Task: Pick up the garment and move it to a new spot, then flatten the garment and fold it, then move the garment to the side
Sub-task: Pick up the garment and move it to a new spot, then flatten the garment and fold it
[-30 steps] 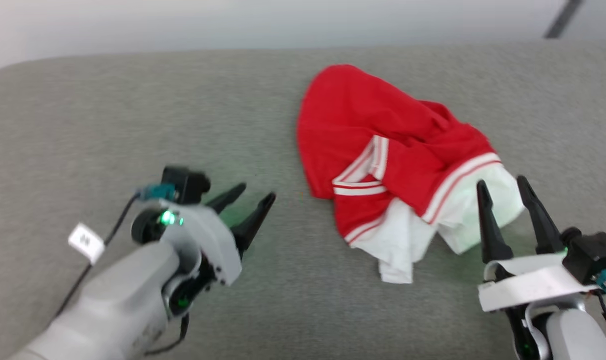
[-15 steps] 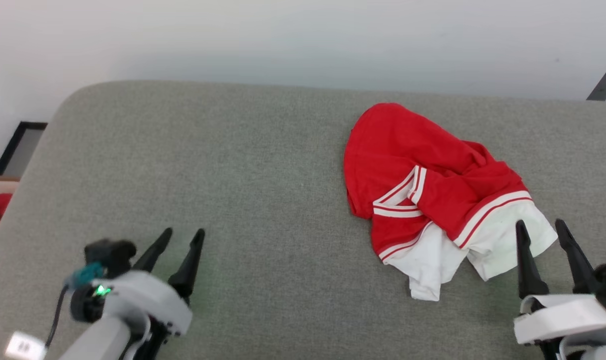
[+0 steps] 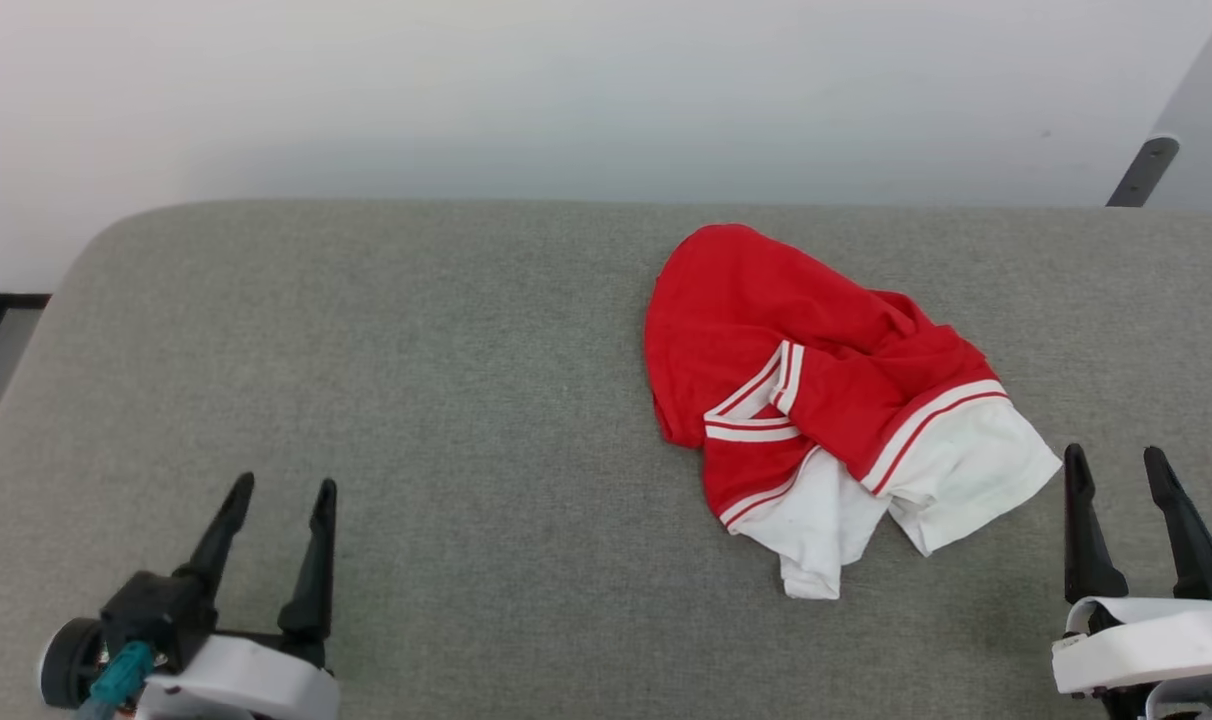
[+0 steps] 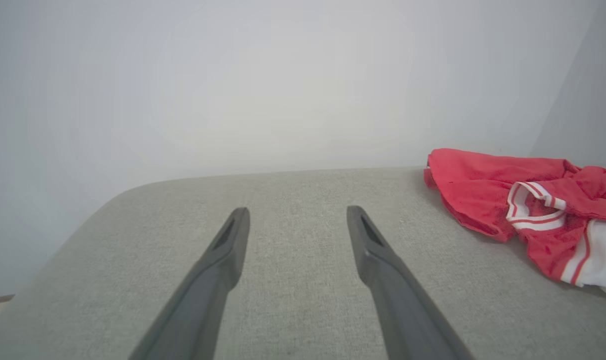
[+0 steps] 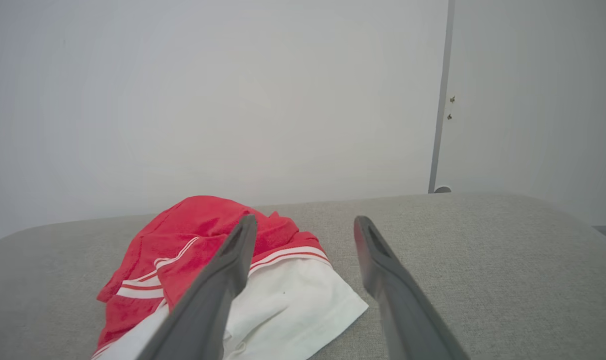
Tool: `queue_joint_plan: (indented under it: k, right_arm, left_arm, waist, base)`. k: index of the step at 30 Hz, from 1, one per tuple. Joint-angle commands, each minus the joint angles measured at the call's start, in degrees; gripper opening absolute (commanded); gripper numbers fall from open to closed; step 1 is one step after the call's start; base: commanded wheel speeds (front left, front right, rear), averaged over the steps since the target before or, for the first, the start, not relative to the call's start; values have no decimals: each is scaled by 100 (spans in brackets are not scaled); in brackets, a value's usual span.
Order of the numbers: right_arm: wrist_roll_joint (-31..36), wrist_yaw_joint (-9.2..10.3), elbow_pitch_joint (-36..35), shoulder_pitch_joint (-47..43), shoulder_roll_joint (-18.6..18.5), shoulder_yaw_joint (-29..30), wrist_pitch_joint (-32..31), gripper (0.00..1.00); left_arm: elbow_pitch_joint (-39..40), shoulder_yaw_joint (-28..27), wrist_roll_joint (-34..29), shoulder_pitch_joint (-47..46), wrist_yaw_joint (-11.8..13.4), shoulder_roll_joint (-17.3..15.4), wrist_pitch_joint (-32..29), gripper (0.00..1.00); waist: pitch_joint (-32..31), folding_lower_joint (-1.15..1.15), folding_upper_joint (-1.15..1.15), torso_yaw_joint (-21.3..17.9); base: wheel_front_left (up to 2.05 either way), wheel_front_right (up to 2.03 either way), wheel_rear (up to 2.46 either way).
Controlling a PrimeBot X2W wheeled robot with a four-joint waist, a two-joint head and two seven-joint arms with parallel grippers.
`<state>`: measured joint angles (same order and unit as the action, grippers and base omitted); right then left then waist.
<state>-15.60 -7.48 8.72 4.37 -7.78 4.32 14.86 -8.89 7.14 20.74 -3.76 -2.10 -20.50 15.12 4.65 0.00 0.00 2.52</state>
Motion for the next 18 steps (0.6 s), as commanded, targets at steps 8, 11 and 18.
queue_joint_plan:
  k: [8,11,18]
  right_arm:
    - [-60,-3,-71,11,45,-60,14,100]
    - [-50,-3,-33,-20,62,-71,17,100]
    - [-49,-3,34,5,37,-158,-24,100]
  left_arm:
    - [92,-604,-571,339,-269,411,2,100]
    - [66,-752,-665,396,-345,551,2,100]
    - [83,-972,-840,444,-470,751,3,100]
  waist:
    - [-38,0,0,-92]
    - [-42,0,0,-93]
    - [-72,0,0,-107]
  base:
    - [0,0,0]
    - [0,0,0]
    - [0,0,0]
